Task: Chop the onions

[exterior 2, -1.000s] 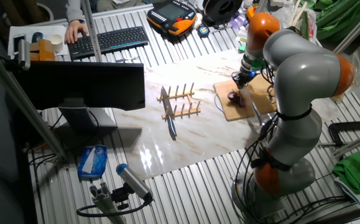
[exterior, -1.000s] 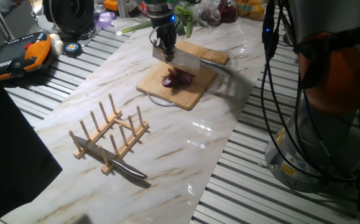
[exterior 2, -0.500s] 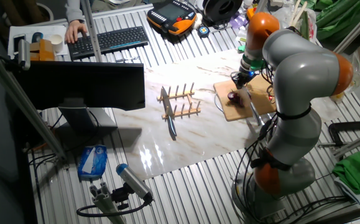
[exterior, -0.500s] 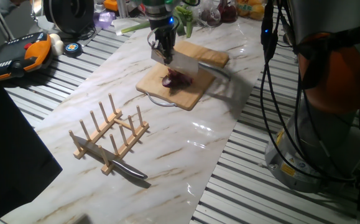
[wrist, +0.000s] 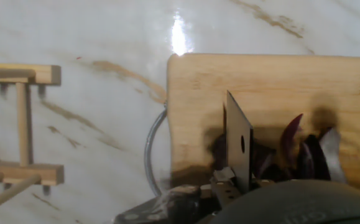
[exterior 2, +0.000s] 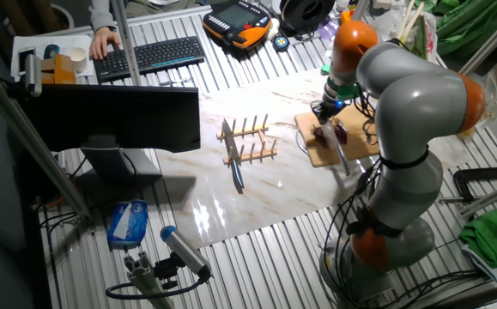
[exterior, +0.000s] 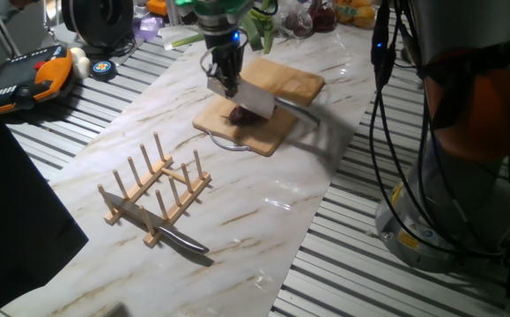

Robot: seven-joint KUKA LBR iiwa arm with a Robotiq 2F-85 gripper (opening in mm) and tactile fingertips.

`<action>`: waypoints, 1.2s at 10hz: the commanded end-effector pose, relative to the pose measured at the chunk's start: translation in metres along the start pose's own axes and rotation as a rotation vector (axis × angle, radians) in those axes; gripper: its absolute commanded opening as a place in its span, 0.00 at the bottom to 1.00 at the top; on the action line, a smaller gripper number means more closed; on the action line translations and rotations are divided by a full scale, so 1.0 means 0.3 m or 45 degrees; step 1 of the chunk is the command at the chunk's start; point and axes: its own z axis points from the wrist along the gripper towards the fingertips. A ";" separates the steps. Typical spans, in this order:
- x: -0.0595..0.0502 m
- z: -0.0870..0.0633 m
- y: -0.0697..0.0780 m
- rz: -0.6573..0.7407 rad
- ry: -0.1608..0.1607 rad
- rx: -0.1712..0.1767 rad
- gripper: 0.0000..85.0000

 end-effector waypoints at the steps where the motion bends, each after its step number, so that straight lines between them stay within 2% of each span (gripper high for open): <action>1: -0.004 -0.007 0.026 0.009 0.000 -0.002 0.01; 5: -0.029 -0.053 0.140 0.045 0.029 -0.035 0.01; 8: -0.059 -0.121 0.238 0.069 0.041 -0.029 0.01; 10: -0.060 -0.173 0.309 0.092 0.035 -0.017 0.01; 11: -0.061 -0.182 0.336 0.097 0.035 -0.025 0.01; 12: -0.059 -0.182 0.385 0.118 0.031 -0.025 0.01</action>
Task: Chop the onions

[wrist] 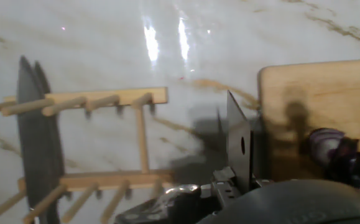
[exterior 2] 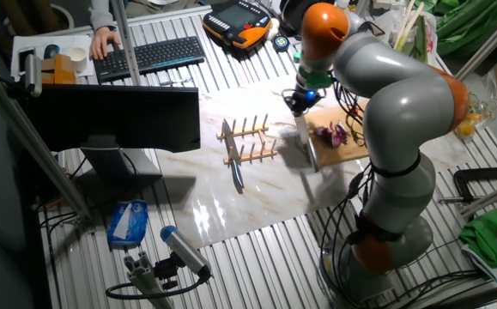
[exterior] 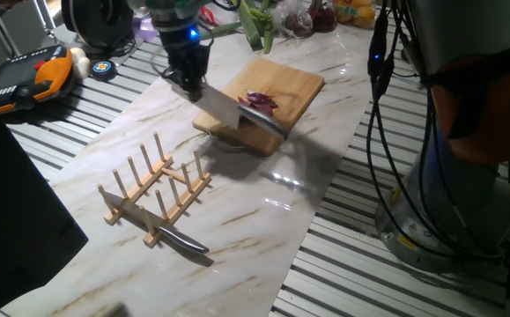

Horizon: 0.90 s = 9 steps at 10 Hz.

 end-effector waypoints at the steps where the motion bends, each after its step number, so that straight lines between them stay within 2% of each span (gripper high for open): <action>1: 0.008 0.005 0.034 0.012 -0.003 -0.001 0.01; 4: 0.018 -0.001 0.137 0.049 -0.007 -0.003 0.01; 6: 0.016 -0.006 0.197 0.079 0.003 -0.029 0.01; 8: 0.024 -0.013 0.267 0.101 -0.002 -0.009 0.01; 9: 0.024 0.001 0.281 0.101 -0.002 -0.005 0.01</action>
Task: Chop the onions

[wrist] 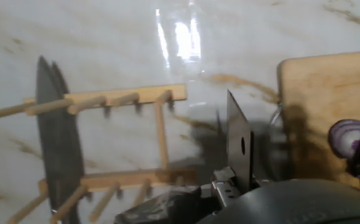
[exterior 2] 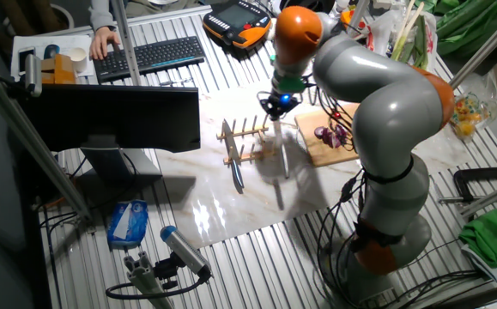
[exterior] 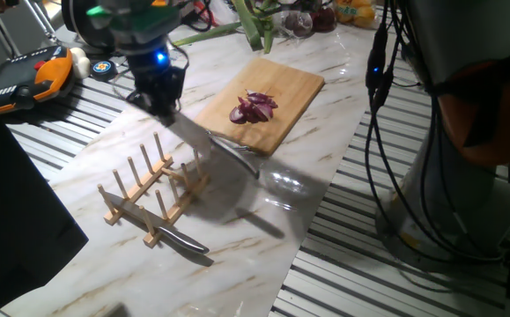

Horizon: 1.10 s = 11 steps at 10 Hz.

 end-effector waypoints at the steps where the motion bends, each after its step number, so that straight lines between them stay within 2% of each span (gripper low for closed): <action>1: -0.007 0.019 0.010 0.000 0.002 0.000 0.01; 6: -0.063 0.089 0.023 -0.009 0.027 -0.005 0.01; 9: -0.109 0.160 0.026 -0.028 0.056 -0.013 0.01; 11: -0.117 0.204 0.029 -0.031 0.060 -0.022 0.01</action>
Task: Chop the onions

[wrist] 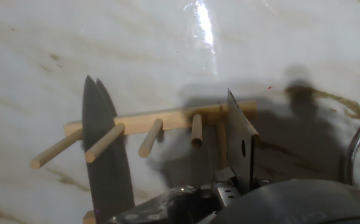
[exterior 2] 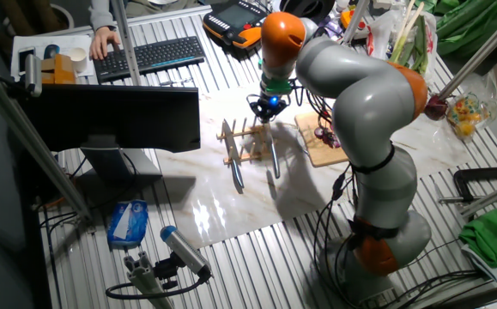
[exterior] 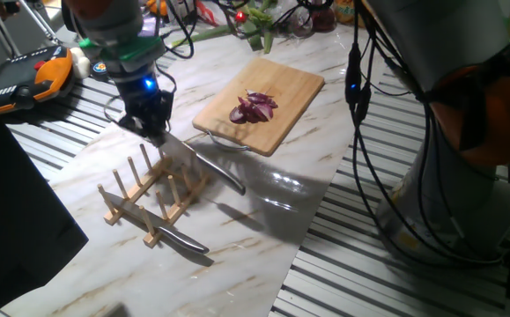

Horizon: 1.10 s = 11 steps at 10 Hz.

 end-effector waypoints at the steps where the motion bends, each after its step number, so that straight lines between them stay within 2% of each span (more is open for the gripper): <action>1: -0.001 0.009 0.005 0.000 0.000 -0.001 0.01; 3: -0.012 0.037 0.013 0.000 0.001 -0.003 0.01; 4: -0.020 0.053 0.014 -0.006 -0.004 0.011 0.01; 7: -0.060 0.116 -0.008 -0.016 -0.011 -0.005 0.01; 9: -0.074 0.144 -0.012 -0.025 -0.019 -0.017 0.01; 10: -0.077 0.147 -0.014 -0.033 -0.019 -0.019 0.04; 11: -0.077 0.146 -0.013 -0.031 -0.020 -0.021 0.15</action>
